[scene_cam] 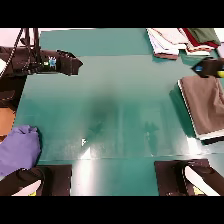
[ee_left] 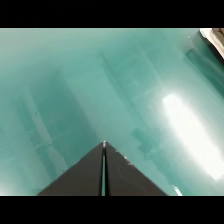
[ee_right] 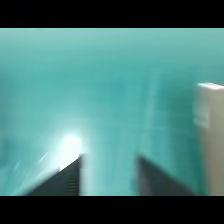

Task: Fold the shirts.

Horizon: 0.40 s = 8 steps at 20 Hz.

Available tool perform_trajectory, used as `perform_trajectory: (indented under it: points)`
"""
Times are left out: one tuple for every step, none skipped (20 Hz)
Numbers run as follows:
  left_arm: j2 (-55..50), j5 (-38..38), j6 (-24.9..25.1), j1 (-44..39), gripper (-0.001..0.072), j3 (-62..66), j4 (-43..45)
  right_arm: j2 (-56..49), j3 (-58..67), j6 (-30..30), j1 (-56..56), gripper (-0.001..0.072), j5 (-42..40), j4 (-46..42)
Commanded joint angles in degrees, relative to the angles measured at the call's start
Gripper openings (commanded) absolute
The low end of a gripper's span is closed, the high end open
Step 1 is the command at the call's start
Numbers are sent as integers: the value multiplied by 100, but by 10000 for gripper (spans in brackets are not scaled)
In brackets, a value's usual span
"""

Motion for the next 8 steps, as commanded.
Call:
perform_trajectory:
  points:
    - [-4, 37, -2, 0, 30, 2, 0, -487, 363, 13, 1259, 14, -4, -37]
    - [-4, 39, -2, 0, 30, 0, 0, -590, 442, 9, 1458, 19, -9, -35]
    - [-4, 39, -2, 0, 30, 2, 0, -675, 511, 9, 1604, 18, -7, -33]
    - [-4, 37, -2, 0, 30, 0, 2, -748, 575, 9, 1718, 18, -7, -31]
    - [-4, 37, -2, 0, 30, 2, -2, -789, 616, 9, 1788, 18, -4, -24]
    - [-4, 39, -2, 0, 30, 0, 0, -815, 645, 11, 1838, 19, -4, -24]
    - [-4, 39, -2, 0, 30, 2, 0, -815, 640, 9, 1840, 18, -7, -24]
    - [-4, 37, -2, 0, 30, 0, 0, -813, 640, 11, 1838, 19, -4, -17]
